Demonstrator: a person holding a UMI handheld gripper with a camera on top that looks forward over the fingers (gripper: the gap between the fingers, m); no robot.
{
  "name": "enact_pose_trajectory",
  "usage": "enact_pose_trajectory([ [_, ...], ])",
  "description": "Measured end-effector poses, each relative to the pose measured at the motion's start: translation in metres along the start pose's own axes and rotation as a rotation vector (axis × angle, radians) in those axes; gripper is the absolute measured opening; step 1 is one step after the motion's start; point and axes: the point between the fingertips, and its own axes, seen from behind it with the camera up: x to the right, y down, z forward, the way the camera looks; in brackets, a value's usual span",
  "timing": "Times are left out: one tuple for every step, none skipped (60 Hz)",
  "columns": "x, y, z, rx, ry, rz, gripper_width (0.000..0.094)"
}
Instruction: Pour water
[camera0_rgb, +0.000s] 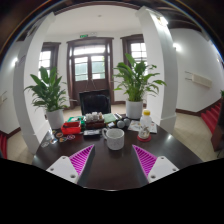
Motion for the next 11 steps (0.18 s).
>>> enact_pose_trajectory([
  [-0.002, 0.000, 0.000, 0.004, -0.004, -0.008, 0.0732],
  [-0.005, -0.001, -0.002, 0.007, -0.007, -0.014, 0.0731],
  [-0.008, -0.001, -0.005, 0.009, -0.009, -0.020, 0.0733],
  [-0.010, -0.002, -0.007, 0.010, -0.012, -0.026, 0.0734],
  [-0.012, -0.002, -0.009, 0.011, -0.014, -0.031, 0.0733],
  [-0.014, -0.002, -0.010, 0.012, -0.016, -0.036, 0.0733],
  [-0.016, -0.003, -0.012, 0.013, -0.019, -0.039, 0.0731],
  [-0.018, -0.003, -0.013, 0.015, -0.022, -0.043, 0.0731],
  [-0.020, -0.003, -0.015, 0.017, -0.024, -0.046, 0.0733],
  [-0.020, -0.003, -0.015, 0.020, -0.027, -0.048, 0.0731],
  [-0.022, -0.003, -0.017, 0.022, -0.028, -0.051, 0.0730],
])
